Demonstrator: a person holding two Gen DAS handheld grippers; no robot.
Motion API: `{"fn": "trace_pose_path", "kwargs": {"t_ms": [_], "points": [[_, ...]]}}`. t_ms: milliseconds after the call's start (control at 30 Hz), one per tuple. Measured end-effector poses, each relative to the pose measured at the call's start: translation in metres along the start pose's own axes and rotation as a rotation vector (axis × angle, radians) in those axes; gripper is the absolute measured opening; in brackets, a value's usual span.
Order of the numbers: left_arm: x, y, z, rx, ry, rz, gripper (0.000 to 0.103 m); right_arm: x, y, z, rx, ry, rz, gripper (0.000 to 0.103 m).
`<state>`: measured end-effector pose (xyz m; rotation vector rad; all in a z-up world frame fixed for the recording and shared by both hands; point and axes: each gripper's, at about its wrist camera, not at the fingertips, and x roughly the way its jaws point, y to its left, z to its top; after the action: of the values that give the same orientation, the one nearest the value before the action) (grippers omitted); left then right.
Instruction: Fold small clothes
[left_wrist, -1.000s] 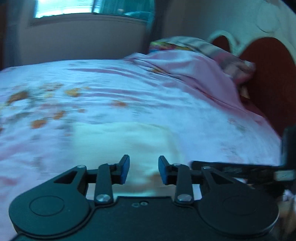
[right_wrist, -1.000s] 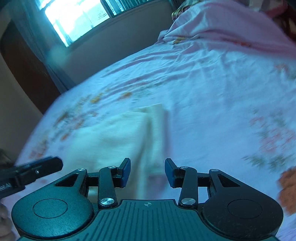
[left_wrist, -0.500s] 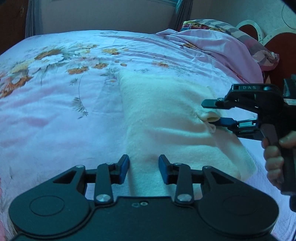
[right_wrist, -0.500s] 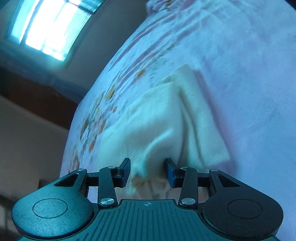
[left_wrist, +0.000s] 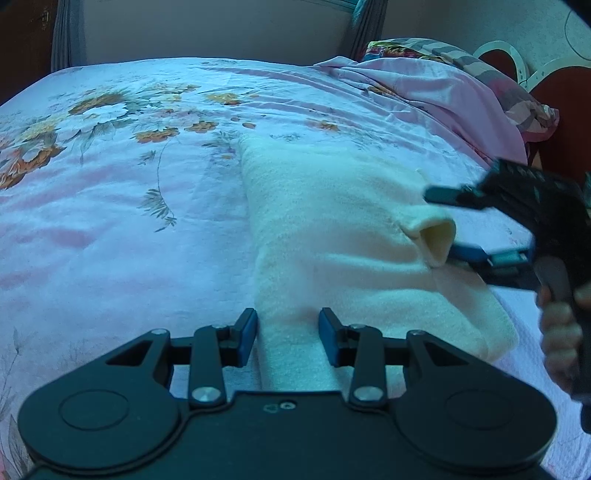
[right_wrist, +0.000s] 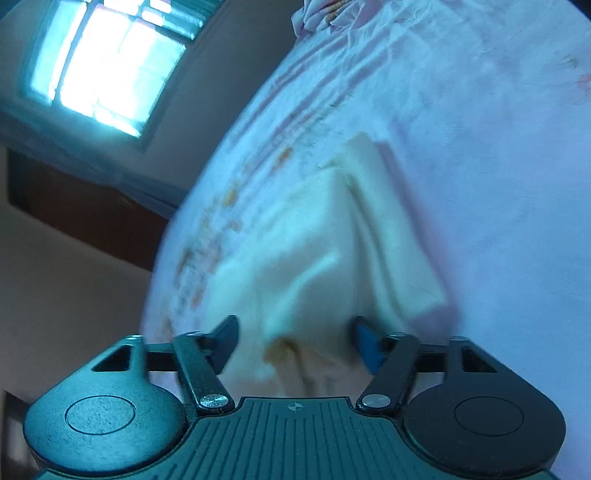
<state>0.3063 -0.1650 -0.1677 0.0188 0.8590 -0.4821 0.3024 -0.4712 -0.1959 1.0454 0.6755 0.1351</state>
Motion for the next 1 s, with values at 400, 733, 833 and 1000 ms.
{"fn": "trace_pose_path", "kwargs": {"t_ms": [400, 733, 833, 1000], "points": [[0.003, 0.005, -0.001, 0.000, 0.006, -0.015, 0.040, 0.008, -0.014, 0.006, 0.067, 0.060, 0.005, 0.060], [0.003, 0.002, -0.001, -0.001, 0.006, -0.004, 0.040, 0.020, -0.009, 0.018, 0.092, -0.006, 0.115, 0.059], [0.004, 0.003, -0.001, 0.005, 0.006, -0.007, 0.041, 0.037, 0.002, 0.020, -0.017, 0.067, 0.030, 0.042], [0.001, 0.001, -0.001, 0.017, -0.022, -0.010, 0.040, 0.030, 0.020, 0.024, -0.112, -0.022, 0.029, 0.011]]}}
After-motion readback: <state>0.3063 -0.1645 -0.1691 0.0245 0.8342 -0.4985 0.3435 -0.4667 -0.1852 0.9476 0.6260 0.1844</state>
